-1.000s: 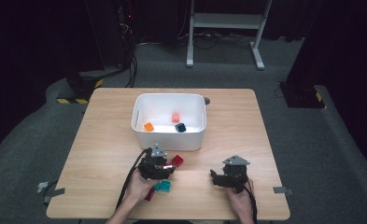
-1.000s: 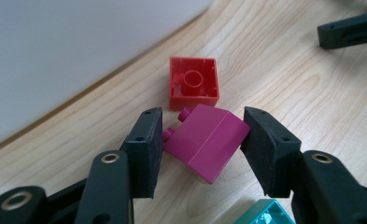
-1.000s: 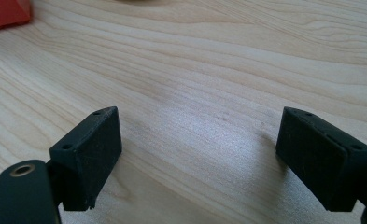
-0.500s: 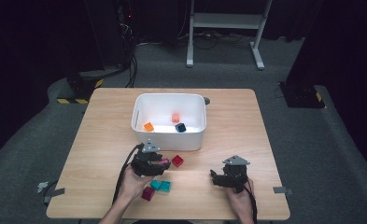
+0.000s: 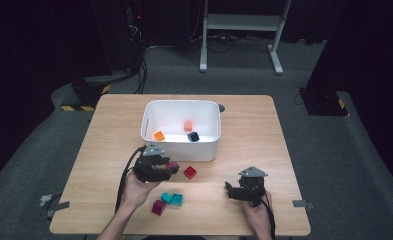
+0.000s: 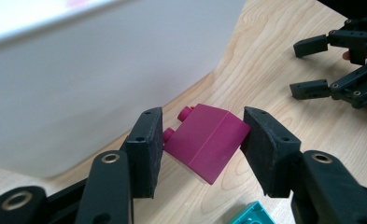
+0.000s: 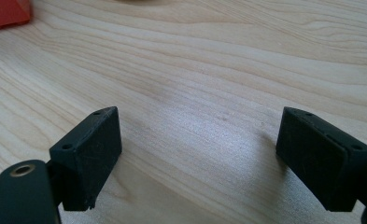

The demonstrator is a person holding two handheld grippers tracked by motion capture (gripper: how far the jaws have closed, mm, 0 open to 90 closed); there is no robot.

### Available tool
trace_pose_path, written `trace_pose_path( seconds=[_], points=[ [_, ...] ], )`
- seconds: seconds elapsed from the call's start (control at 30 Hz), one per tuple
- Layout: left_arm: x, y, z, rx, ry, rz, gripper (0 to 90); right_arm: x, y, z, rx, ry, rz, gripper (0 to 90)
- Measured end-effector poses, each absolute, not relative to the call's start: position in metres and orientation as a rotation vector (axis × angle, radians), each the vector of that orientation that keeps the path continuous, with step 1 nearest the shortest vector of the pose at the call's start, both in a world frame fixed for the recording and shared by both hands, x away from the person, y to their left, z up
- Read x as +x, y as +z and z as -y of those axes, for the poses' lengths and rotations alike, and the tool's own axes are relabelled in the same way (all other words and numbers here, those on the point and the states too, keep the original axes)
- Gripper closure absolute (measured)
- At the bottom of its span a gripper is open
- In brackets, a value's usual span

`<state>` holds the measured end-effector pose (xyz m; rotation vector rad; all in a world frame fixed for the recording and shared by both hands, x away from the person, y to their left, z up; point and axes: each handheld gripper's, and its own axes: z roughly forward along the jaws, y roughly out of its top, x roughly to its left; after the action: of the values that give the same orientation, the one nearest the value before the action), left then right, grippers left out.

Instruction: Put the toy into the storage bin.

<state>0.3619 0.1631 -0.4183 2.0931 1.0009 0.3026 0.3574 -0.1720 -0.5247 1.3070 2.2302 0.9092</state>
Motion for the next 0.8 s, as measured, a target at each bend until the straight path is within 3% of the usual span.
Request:
trace_pose_path(
  seconds=[0.8],
  points=[
    [0.385, -0.363, -0.168, 2.007, 0.325, -0.94, 49.1, 0.357, -0.525, 0.172, 1.305, 0.909, -2.231, 13.9]
  ],
)
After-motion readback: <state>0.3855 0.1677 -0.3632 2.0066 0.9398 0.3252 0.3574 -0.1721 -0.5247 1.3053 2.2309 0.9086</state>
